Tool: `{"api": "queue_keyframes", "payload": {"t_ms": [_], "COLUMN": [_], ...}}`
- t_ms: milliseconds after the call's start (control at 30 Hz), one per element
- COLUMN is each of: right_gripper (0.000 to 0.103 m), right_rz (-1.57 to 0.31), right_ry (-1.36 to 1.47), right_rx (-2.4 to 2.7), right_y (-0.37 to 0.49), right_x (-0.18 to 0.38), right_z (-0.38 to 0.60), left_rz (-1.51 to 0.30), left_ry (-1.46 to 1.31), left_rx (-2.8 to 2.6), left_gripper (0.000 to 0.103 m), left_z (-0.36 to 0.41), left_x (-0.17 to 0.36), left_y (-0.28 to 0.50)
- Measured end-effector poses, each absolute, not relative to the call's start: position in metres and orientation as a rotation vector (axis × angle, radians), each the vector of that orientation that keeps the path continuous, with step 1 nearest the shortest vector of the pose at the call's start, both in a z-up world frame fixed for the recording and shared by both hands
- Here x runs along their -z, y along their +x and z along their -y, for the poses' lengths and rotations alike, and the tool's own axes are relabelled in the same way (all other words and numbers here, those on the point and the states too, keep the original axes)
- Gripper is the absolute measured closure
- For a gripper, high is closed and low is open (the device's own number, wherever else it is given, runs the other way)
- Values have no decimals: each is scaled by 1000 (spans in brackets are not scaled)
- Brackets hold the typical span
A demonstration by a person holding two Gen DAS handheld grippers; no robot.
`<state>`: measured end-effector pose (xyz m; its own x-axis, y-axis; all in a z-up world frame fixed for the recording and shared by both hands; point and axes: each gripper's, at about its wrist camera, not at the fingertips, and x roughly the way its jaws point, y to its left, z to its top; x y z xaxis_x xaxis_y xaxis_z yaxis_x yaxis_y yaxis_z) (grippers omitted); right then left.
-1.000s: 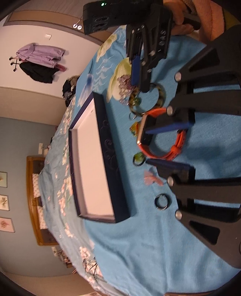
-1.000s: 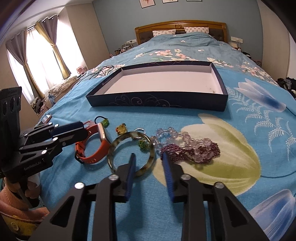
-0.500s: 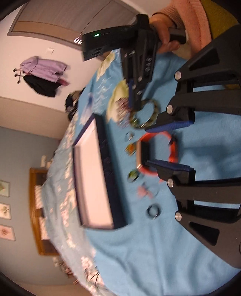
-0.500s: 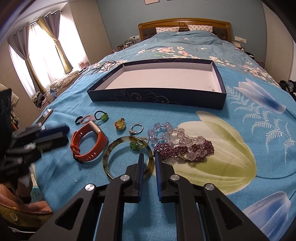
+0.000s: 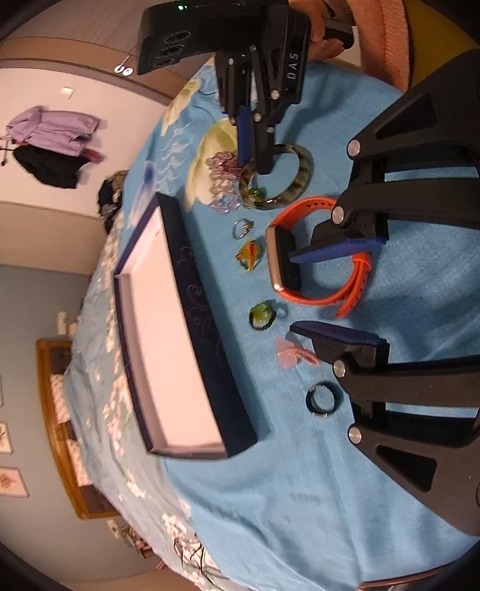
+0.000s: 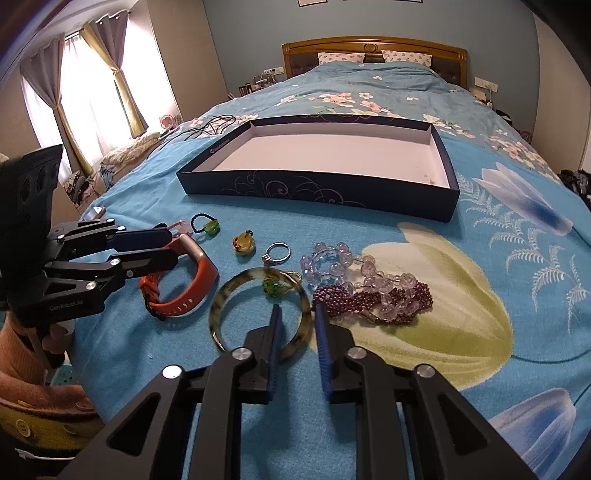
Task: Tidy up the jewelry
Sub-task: 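Grasp the orange watch band with the left tool while the right tool grasps the tortoiseshell bangle, then carry the watch band with the left tool while the right tool carries the bangle into the box, release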
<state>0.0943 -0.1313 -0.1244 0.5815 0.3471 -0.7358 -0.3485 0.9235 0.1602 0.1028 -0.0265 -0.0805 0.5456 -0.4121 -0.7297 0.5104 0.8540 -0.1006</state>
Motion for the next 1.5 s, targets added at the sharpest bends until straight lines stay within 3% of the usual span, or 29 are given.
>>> {"api": "queue_keyframes", "payload": {"t_ms": [133, 233, 633, 733, 767, 833, 933, 1100, 1500], "right_gripper": [98, 98, 97, 82, 81, 81, 97, 97, 97], "right_rz": [-858, -855, -872, -902, -905, -903, -904, -893, -751], "right_ry": [-1, -1, -26, -32, -38, -45, -59, 0, 79], "right_rx": [-410, -414, -443, -443, -443, -445, -443, -472, -442], "right_y": [95, 95, 87, 89, 90, 91, 92, 91, 153], "right_x": [124, 122, 113, 118, 119, 119, 120, 114, 69], "right_z": [132, 133, 137, 135, 134, 133, 131, 140, 157], "left_rz": [-859, -865, -884, -882, -888, -897, -895, -893, -772], "left_ry": [183, 179, 93, 102, 98, 97, 117, 83, -41], "left_rx": [532, 514, 487, 496, 508, 524, 519, 494, 463], "left_gripper": [92, 96, 97, 95, 95, 87, 88, 93, 93], "left_z": [36, 35, 17, 18, 18, 20, 25, 21, 2], "left_x": [87, 87, 87, 87, 87, 88, 91, 88, 38], "left_y": [106, 106, 100, 100, 101, 102, 104, 107, 143]}}
